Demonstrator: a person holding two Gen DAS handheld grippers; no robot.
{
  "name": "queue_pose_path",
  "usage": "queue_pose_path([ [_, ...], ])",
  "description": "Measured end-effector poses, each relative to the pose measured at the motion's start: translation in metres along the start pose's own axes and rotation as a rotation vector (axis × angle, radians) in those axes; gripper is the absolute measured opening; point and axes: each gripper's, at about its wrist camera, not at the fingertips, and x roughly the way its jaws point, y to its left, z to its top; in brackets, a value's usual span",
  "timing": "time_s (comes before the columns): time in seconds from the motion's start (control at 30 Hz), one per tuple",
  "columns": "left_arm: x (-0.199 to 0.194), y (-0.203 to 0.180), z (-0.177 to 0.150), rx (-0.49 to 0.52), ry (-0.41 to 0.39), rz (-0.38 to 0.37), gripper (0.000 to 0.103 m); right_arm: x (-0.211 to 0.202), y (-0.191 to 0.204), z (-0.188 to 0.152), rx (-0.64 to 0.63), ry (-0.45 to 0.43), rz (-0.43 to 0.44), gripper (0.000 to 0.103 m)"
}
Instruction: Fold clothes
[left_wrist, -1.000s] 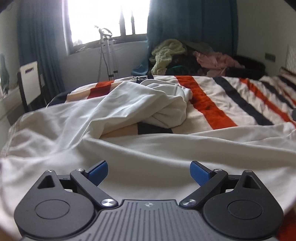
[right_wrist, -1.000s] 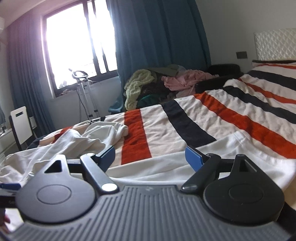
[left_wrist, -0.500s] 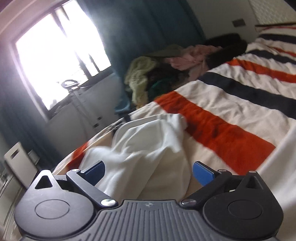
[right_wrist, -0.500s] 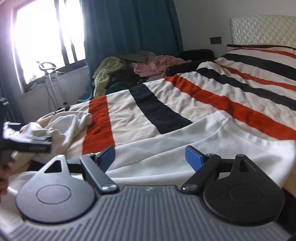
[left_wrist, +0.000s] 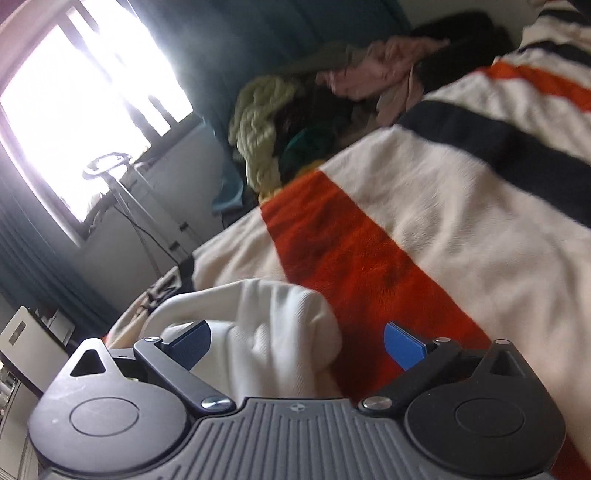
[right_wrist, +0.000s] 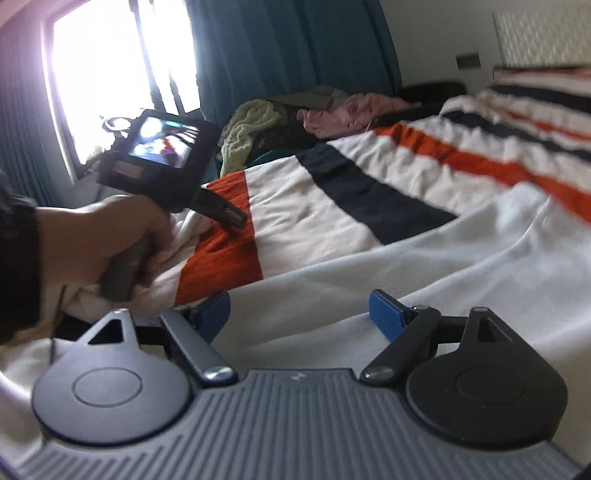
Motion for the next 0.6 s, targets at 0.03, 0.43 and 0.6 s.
queue_pose_path([
  [0.03,0.006,-0.001,0.002,-0.007,0.008,0.004,0.098,0.000,-0.002,0.000,0.017,-0.006,0.018,0.086],
  [0.43,-0.006,0.025,0.011,-0.096,-0.001,-0.151,0.011,-0.006,-0.012,-0.001,0.101,-0.058,0.094,0.084],
  [0.6,-0.071,0.037,0.033,-0.154,-0.112,-0.297,0.010,-0.010,-0.018,0.001,0.138,-0.087,0.112,0.084],
])
